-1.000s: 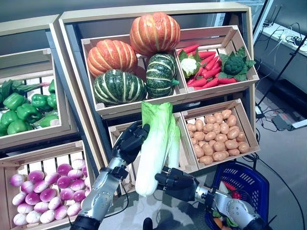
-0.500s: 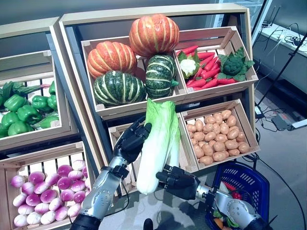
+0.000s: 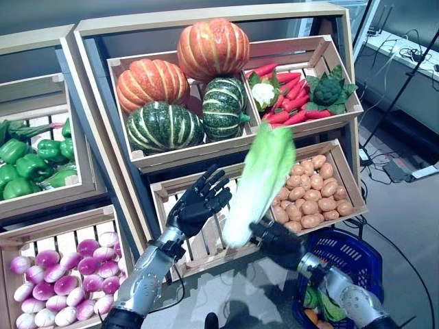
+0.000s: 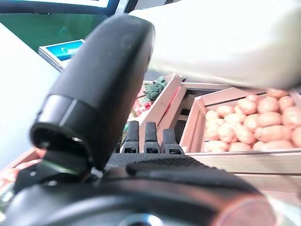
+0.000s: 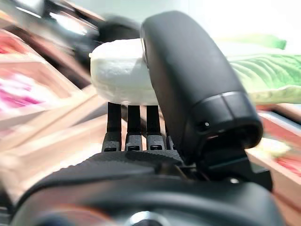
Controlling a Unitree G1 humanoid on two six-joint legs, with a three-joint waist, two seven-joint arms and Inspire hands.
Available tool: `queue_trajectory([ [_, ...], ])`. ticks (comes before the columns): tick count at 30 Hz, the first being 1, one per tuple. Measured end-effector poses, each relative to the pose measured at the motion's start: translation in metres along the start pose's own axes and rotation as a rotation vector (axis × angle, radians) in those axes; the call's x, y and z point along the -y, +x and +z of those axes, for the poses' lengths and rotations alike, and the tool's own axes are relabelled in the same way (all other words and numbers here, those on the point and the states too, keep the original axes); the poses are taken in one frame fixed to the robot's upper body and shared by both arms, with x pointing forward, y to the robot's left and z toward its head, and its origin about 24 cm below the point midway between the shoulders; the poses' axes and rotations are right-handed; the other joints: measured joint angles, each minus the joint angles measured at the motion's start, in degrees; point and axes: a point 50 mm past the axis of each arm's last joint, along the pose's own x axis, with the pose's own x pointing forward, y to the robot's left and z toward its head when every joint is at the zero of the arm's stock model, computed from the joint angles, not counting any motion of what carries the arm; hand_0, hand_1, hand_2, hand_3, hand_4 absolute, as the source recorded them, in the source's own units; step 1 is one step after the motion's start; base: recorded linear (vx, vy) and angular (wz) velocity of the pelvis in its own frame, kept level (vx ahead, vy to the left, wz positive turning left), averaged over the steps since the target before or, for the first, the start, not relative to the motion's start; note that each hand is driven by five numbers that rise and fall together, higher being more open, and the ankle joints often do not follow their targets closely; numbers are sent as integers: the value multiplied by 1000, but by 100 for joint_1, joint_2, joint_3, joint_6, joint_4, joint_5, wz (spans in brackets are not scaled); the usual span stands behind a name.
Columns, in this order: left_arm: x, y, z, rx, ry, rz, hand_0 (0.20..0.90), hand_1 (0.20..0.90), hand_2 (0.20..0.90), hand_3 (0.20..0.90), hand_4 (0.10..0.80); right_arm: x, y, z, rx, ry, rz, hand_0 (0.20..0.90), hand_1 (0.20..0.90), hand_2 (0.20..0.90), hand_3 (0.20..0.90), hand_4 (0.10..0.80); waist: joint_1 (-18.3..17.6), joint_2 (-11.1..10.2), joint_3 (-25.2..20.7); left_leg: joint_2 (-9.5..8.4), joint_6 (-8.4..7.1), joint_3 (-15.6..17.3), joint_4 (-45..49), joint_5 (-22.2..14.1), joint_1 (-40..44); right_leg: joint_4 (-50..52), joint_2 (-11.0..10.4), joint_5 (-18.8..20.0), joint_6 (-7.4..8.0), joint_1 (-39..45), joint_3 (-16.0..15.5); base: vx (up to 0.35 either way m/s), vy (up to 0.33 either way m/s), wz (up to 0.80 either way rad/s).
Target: Put vegetables into the basket
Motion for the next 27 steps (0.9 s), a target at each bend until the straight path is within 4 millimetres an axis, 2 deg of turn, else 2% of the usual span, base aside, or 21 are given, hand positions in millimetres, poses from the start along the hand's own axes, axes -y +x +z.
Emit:
queue_trajectory([
  [4, -1, -1, -3, -19, -7, 4, 900, 900, 900, 900, 800, 7, -6, 24, 173, -8, -89, 300, 300, 300, 300, 400, -104, -34, 21, 8, -6, 16, 7, -4, 2, -2, 5, 0, -1, -9, 17, 2, -4, -1],
  [10, -1, -2, -3, -22, -7, 5, 900, 900, 900, 900, 800, 19, -14, 30, 266, 4, -265, 300, 300, 300, 300, 400, -141, -98, 63, 15, -15, 48, 7, -15, 9, -4, 4, 2, -2, -19, 40, -1, -8, -2],
  [20, -8, -3, 5, -3, 1, 51, 900, 900, 900, 900, 800, 61, -49, 38, 378, -73, -839, 300, 300, 300, 300, 400, -139, -116, 158, 24, -16, 135, 2, -36, -25, 5, 3, 7, -3, -109, 140, -9, -2, -4],
  [24, -7, -1, 8, 5, 9, 61, 900, 900, 900, 900, 800, 79, -62, 40, 404, -59, -1037, 300, 300, 300, 300, 400, -130, -107, 458, 55, -12, 166, 81, -32, -101, 238, 16, -4, -3, -324, 238, -198, -8, -13],
  [27, 0, 13, 24, 39, 48, 23, 900, 900, 900, 900, 800, 85, -57, 59, 463, -60, -1108, 300, 300, 300, 300, 400, -108, -34, 1047, 124, -12, 118, 444, -34, -567, 673, 54, -52, -23, -831, 311, -282, -46, -8],
])
